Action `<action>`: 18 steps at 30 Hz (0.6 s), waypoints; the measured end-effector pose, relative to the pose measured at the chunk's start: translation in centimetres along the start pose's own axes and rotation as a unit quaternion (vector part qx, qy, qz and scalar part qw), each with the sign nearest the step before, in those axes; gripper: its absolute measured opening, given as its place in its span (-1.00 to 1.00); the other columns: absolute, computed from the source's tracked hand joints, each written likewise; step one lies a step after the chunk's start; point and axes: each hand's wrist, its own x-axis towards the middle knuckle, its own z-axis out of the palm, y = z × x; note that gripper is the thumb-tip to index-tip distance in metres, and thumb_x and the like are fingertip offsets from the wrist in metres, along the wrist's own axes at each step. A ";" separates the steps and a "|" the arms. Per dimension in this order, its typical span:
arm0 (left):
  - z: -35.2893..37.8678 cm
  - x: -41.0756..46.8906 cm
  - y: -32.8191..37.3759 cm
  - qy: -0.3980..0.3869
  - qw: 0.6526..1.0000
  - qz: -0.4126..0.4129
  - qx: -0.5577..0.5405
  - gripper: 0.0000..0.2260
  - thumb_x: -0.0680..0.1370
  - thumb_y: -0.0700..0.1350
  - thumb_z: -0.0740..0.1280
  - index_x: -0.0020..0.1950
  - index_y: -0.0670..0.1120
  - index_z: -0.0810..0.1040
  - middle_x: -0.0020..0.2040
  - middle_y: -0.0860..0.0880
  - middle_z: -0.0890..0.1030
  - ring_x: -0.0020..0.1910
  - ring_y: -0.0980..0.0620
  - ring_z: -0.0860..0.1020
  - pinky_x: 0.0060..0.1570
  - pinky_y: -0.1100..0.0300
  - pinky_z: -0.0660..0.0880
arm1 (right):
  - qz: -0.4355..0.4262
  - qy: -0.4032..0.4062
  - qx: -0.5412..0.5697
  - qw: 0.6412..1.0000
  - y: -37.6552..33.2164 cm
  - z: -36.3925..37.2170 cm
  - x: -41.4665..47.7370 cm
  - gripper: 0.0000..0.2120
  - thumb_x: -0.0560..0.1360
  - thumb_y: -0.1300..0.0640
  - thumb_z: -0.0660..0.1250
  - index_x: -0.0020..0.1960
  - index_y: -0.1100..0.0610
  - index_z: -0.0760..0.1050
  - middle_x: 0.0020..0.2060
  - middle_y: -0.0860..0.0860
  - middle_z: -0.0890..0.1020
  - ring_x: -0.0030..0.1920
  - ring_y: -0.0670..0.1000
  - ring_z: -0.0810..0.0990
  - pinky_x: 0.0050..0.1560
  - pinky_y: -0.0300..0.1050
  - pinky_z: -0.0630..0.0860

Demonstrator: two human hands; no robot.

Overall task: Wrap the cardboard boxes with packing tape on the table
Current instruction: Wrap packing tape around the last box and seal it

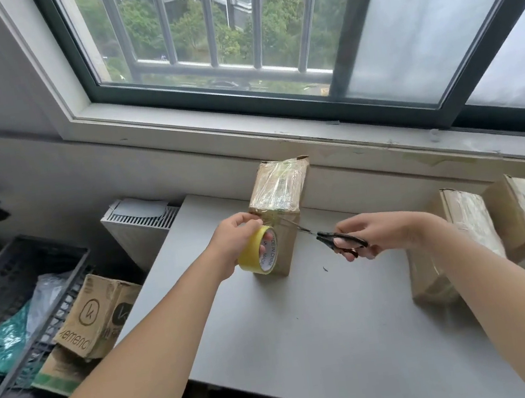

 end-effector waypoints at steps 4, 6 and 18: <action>-0.5 0.3 0.5 0.000 1.000 0.003 0.026 -0.81 0.66 -0.15 0.34 0.23 -0.18 0.58 -0.30 -0.04 0.69 -0.47 0.02 0.53 -0.43 0.25 0.52 | 0.003 0.020 -0.022 1.000 -1.7 -1.6 1.5 -0.69 0.58 -0.16 0.38 0.05 0.09 0.55 -0.19 -0.01 0.58 -0.34 -0.08 0.36 -0.24 -0.20 0.30; -0.8 0.5 0.6 -0.007 0.999 -0.002 0.038 -0.80 0.65 -0.14 0.34 0.21 -0.21 0.60 -0.26 -0.06 0.70 -0.47 0.03 0.53 -0.44 0.25 0.51 | 0.010 0.014 -0.016 1.000 -2.1 -2.3 1.8 -0.69 0.59 -0.16 0.37 0.05 0.10 0.55 -0.19 0.01 0.57 -0.34 -0.09 0.35 -0.26 -0.21 0.29; -1.5 1.8 0.8 -0.037 0.996 -0.005 0.085 -0.78 0.66 -0.11 0.32 0.16 -0.24 0.62 -0.13 -0.12 0.74 -0.43 0.03 0.48 -0.36 0.27 0.50 | 0.005 0.018 -0.055 0.998 -1.0 -1.2 3.4 -0.60 0.53 -0.28 0.38 0.00 0.07 0.53 -0.23 -0.03 0.62 -0.33 -0.03 0.35 -0.26 -0.21 0.31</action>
